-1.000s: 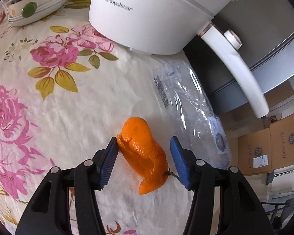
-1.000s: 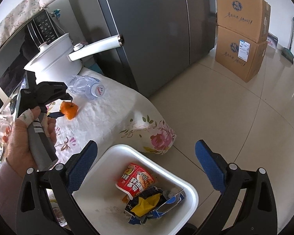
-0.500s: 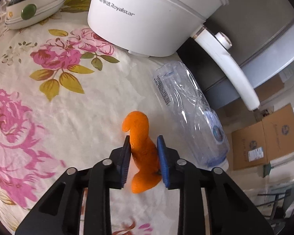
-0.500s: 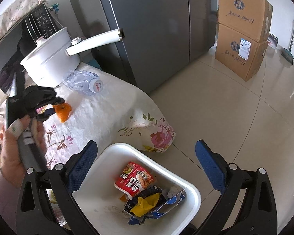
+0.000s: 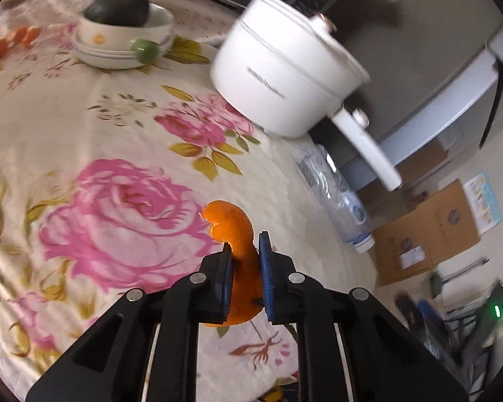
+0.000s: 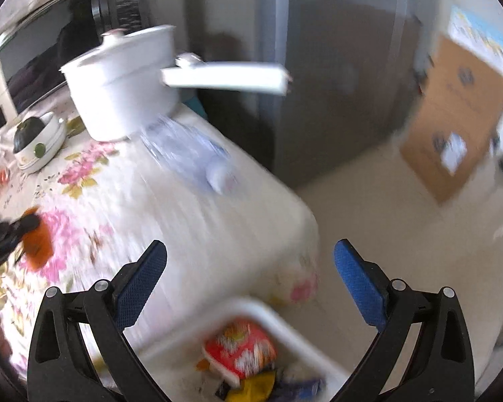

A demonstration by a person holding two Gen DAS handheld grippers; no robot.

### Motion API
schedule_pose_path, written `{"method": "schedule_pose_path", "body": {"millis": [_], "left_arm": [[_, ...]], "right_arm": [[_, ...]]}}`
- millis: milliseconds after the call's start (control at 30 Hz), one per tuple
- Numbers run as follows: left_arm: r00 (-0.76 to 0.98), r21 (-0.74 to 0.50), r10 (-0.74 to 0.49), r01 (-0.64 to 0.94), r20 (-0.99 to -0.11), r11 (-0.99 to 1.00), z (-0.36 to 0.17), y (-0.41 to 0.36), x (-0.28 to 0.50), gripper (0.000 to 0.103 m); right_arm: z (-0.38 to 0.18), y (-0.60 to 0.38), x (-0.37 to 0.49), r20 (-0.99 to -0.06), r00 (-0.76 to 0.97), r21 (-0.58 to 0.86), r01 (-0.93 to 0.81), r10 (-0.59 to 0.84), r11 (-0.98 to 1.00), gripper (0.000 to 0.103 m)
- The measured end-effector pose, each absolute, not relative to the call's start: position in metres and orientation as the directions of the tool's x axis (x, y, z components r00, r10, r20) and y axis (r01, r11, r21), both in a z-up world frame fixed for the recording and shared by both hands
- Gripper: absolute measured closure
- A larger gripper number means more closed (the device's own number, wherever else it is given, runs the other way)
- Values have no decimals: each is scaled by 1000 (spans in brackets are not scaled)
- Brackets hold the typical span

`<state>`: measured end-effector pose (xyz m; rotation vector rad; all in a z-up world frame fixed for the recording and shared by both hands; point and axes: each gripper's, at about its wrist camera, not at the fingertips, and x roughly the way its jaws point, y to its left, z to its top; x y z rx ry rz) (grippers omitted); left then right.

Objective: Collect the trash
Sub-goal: 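Reach the right tool to the clear plastic bottle and close on it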

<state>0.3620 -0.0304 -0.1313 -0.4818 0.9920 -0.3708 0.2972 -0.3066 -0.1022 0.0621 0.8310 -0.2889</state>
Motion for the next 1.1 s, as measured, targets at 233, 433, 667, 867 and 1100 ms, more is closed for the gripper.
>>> {"method": "schedule_pose_path", "body": {"millis": [233, 433, 667, 867, 1100], "left_arm": [[539, -586, -579, 182, -612, 789, -88, -16, 353, 89], [536, -575, -591, 222, -602, 787, -79, -16, 351, 88], [517, -585, -588, 192, -622, 788, -89, -9, 357, 88], [524, -574, -575, 186, -629, 797, -90, -6, 358, 88], [514, -585, -569, 151, -642, 797, -96, -1, 363, 88]], "right_arm": [[-87, -266, 399, -757, 634, -137, 86, -160, 987, 7], [-116, -255, 453, -803, 574, -170, 40, -162, 985, 7], [-148, -240, 485, -827, 529, -232, -9, -193, 973, 7], [-167, -240, 496, -837, 503, -235, 25, -216, 972, 26], [-150, -240, 482, -809, 554, -196, 61, -196, 979, 67]]}}
